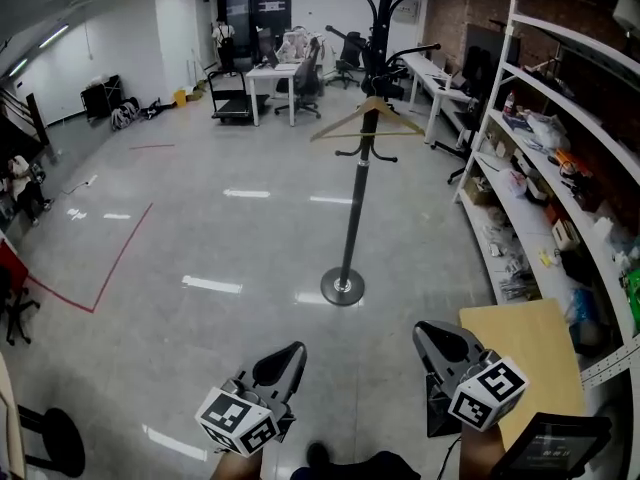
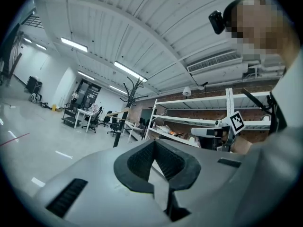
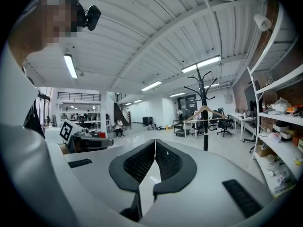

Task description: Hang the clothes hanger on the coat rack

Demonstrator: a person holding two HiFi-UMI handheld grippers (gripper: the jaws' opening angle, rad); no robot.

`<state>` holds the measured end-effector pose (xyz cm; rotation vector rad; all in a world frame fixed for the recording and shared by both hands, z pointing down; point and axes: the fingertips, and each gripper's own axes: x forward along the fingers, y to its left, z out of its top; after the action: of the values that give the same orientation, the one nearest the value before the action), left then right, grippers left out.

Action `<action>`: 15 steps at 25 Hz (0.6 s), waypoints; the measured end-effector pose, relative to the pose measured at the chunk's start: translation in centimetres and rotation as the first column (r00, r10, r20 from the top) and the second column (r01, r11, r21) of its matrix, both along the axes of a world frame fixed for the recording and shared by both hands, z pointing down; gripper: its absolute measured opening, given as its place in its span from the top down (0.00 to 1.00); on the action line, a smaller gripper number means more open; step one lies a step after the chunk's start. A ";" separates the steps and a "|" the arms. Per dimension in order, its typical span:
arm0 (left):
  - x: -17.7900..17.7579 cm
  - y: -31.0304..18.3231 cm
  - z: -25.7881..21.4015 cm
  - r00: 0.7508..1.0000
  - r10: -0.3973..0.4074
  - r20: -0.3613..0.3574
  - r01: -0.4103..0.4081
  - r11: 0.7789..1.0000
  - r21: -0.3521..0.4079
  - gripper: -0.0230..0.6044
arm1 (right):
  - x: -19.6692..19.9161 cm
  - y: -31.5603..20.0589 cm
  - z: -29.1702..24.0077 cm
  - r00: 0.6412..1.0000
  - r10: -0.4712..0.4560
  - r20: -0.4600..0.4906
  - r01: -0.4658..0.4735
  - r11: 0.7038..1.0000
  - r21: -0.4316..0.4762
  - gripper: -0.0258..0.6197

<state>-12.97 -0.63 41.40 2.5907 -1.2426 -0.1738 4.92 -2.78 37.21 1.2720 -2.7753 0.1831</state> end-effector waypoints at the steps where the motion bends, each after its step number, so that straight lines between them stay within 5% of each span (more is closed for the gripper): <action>1: 0.1 0.9 -0.4 1.000 0.001 0.001 -0.001 1.000 0.008 0.96 | 0.0 0.8 -0.4 1.000 -0.001 -0.002 0.001 1.000 0.011 0.95; 7: 3.1 6.5 -1.7 1.000 -0.007 0.012 0.007 1.000 0.027 0.96 | 2.3 7.0 -1.2 0.999 -0.035 0.006 0.034 0.998 0.050 0.95; 15: 11.5 18.0 -0.8 0.996 -0.006 0.093 0.005 1.000 0.020 0.96 | 10.6 17.6 0.9 0.997 -0.039 0.066 0.036 0.999 0.033 0.95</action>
<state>-1.43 17.34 40.60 2.6400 -1.2858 -0.0669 15.56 14.82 38.07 1.2421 -2.8671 0.1830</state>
